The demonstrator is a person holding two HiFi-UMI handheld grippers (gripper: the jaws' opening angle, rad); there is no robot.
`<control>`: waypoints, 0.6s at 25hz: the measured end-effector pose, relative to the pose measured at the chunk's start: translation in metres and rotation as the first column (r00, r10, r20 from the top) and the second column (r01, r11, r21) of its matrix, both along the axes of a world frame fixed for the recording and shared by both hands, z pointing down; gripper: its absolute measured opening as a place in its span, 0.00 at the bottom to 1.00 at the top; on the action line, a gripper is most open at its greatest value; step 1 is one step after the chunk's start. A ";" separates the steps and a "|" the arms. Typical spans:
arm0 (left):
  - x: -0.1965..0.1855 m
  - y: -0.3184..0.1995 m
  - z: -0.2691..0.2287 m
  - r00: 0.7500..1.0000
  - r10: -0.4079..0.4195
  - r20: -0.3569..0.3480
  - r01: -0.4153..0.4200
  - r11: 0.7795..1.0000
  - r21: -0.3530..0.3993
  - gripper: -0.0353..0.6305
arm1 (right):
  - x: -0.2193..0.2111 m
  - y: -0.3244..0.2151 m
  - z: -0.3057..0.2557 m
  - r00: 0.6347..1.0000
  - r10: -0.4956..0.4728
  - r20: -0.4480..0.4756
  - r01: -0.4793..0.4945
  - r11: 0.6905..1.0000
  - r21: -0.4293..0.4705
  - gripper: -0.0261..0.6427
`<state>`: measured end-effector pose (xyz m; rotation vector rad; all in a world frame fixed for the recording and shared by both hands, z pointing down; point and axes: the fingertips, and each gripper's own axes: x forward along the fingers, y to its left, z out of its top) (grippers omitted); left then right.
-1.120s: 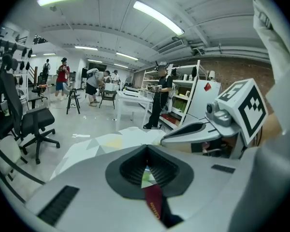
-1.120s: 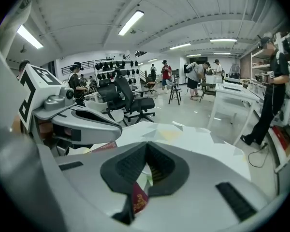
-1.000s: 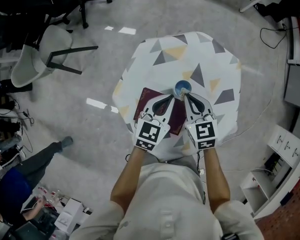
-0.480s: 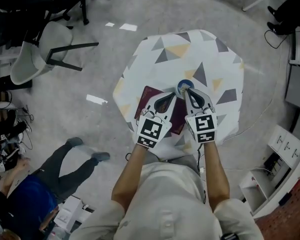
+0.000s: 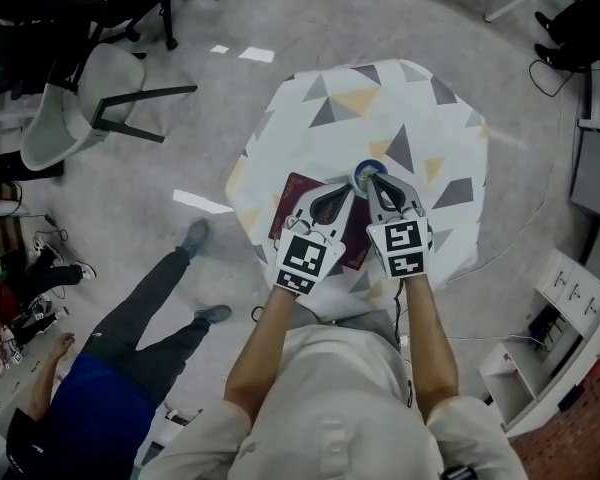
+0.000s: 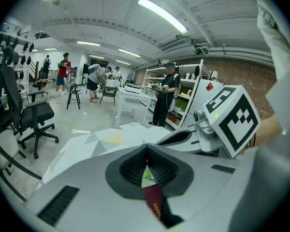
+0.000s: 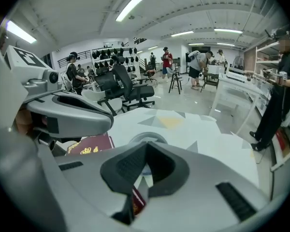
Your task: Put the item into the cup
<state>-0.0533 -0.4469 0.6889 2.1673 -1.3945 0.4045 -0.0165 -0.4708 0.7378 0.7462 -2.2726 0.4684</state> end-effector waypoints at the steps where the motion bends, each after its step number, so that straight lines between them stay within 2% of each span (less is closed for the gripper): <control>1: 0.000 0.000 0.000 1.000 0.001 0.000 -0.001 1.000 0.000 0.07 | 0.000 0.000 0.001 1.000 0.000 -0.003 0.000 1.000 -0.003 0.05; 15: -0.004 0.001 -0.004 1.000 -0.001 0.006 0.001 1.000 0.002 0.07 | 0.000 0.000 0.010 0.999 -0.013 -0.048 0.011 1.000 -0.024 0.08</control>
